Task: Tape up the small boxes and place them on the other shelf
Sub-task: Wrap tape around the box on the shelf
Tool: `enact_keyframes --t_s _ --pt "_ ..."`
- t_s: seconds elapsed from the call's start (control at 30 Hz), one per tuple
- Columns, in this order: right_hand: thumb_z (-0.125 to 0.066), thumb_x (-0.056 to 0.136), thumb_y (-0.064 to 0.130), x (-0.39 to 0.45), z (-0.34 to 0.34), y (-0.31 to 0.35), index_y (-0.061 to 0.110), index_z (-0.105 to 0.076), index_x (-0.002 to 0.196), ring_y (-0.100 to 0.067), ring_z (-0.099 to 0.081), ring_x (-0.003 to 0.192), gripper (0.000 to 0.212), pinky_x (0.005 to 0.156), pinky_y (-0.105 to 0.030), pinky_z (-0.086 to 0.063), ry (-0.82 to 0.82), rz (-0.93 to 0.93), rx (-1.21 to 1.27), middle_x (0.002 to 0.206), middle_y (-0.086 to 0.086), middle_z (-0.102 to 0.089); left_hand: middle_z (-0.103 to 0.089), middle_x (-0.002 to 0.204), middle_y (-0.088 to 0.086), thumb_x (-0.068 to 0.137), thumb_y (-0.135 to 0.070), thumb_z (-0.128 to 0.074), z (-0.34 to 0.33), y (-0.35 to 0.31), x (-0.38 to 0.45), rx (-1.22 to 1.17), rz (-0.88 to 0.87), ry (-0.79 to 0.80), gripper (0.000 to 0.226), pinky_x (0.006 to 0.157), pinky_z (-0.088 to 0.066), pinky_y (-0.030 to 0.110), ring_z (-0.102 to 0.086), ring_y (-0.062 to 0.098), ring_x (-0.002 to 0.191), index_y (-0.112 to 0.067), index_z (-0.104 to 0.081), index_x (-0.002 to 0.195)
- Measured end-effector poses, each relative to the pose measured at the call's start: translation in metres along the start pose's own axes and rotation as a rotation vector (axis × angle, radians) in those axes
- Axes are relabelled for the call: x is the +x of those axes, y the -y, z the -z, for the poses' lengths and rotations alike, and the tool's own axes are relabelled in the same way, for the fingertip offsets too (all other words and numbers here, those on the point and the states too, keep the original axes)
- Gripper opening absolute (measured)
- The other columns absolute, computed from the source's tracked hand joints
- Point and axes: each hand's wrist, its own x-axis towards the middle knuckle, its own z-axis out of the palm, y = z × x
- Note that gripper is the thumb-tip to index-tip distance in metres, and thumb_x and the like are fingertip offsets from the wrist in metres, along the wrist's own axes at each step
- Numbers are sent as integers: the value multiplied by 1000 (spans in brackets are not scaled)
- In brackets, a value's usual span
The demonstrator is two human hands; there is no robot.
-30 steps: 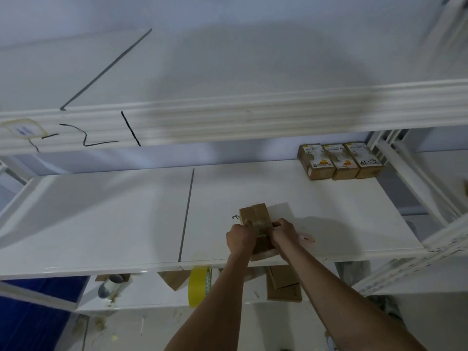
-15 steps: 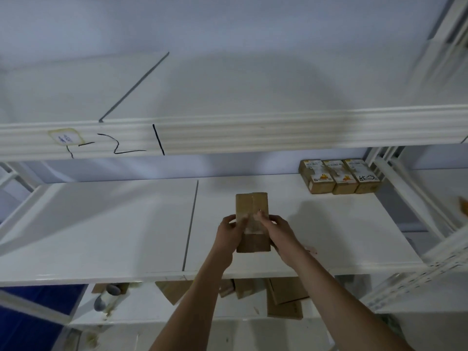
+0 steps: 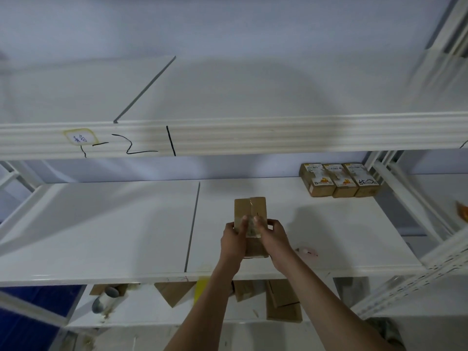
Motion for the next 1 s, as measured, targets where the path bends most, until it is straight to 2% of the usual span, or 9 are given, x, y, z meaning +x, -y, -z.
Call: enact_keyframes --t_s 0.13,0.23,0.3,0.47,0.53,0.63,0.77,0.87,1.0 --pt "-74 83 54 -4 0 4 21 -49 124 -21 -63 98 59 67 -32 -54 -37 -43 97 119 -3 -60 -56 134 11 97 -57 -50 5 -1 0 146 -51 -87 61 91 -56 43 -59 26 112 -19 -39 144" --pt "-77 83 47 -2 1 5 21 -36 124 -21 -60 101 64 77 -36 -55 -83 3 23 120 -4 -55 -55 132 9 100 -29 -57 11 -7 1 251 -216 -180 43 92 -56 39 -59 23 113 -25 -43 141" --pt "-77 83 45 -2 1 8 22 -31 123 -19 -59 97 65 81 -35 -54 -93 30 10 114 0 -53 -63 127 8 102 -15 -51 12 -13 -1 241 -252 -128 37 85 -58 33 -64 19 104 -23 -50 137" --pt "-50 100 50 -5 -4 15 16 -59 111 -9 -63 83 37 56 -19 -45 -59 101 -25 99 2 -64 -60 127 7 98 -46 -56 7 -18 -8 60 -118 75 59 86 -60 41 -68 23 103 -22 -32 146" --pt "-46 103 41 -4 -4 13 15 -65 103 -10 -66 83 32 57 -20 -46 -88 141 -73 100 -1 -70 -59 128 7 87 -48 -71 11 -14 -4 -8 -100 74 75 85 -61 42 -70 22 101 -22 -30 144" --pt "-55 100 26 2 4 15 15 -63 106 -8 -65 85 14 60 -20 -47 -163 183 -60 109 -4 -69 -64 119 8 85 -34 -77 21 -11 0 -42 -50 65 71 74 -61 35 -71 21 94 -20 -37 141" --pt "-64 95 43 4 10 18 23 -45 132 -18 -69 93 46 74 -30 -57 -51 73 63 120 -4 -63 -73 109 13 92 -33 -69 27 -12 1 -255 90 237 58 86 -60 48 -74 28 93 -19 -44 142" --pt "-60 95 50 1 9 15 21 -53 132 -22 -73 93 47 81 -38 -62 75 39 114 115 -4 -70 -73 107 11 96 -43 -60 23 -11 -1 -218 72 221 50 83 -61 44 -74 26 92 -19 -47 139" --pt "-58 94 54 -3 2 15 28 -50 131 -22 -73 92 46 79 -40 -63 69 80 91 114 -2 -69 -74 107 7 95 -58 -53 15 -12 -4 -162 31 132 54 77 -62 37 -75 22 88 -16 -55 129"
